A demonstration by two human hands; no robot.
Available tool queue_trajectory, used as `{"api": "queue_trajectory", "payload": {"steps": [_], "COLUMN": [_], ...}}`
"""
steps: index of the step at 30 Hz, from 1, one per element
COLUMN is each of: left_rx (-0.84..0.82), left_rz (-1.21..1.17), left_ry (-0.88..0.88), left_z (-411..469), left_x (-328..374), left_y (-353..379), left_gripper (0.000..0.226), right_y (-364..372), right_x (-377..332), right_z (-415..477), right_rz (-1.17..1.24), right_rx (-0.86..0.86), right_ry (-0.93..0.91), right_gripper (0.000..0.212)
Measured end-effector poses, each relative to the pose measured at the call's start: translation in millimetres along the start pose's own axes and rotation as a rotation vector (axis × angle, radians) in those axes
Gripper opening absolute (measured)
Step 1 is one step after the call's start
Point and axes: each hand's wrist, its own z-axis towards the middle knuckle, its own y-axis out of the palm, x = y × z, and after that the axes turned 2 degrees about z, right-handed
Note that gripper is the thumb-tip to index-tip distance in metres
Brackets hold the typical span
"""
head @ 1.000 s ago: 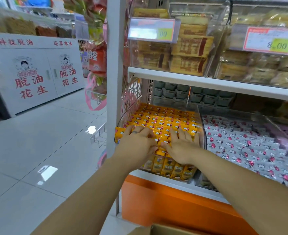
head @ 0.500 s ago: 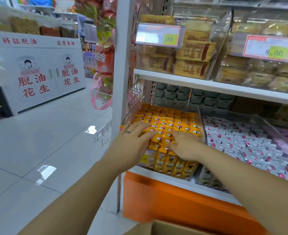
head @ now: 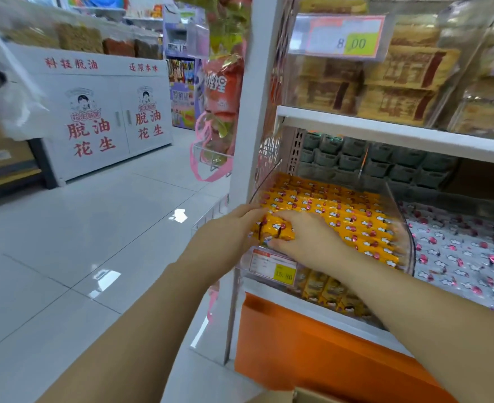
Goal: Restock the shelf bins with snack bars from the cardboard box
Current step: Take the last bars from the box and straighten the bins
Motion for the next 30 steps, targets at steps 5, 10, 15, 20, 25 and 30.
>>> {"api": "queue_trajectory", "payload": {"steps": [5,10,15,20,25,30], "left_rx": [-0.058,0.014,0.071,0.043,0.122,0.063], "left_rz": [0.029,-0.013,-0.127,-0.173,-0.199,-0.217], "left_ry": [0.003,0.019,0.028,0.028,-0.023,0.065], "left_z": [12.1,2.1,-5.8,-9.6,-14.3,-13.6], "left_x": [1.1,2.5,-2.1,-8.8,-8.9,-9.2], "left_y": [-7.9,-5.7,3.3,4.9,2.2,11.4], "left_gripper": [0.041,0.033,0.023,0.025,0.036,0.065], "right_y": [3.9,13.9,23.0,0.4,-11.6,-2.9], "right_x": [-2.3,-0.1,0.9,4.3,19.4,31.0], "right_z": [0.8,-10.2,-13.7,-3.6,29.9,44.9], "right_rz": [-0.087,-0.102,-0.129,0.052,0.144,-0.050], "right_rx": [0.073,0.255,0.293,-0.071,-0.012,-0.350], "right_ry": [-0.054,-0.100,-0.079,-0.050,-0.057,-0.049], "right_gripper": [0.047,0.045,0.038,0.037,0.045,0.045]}}
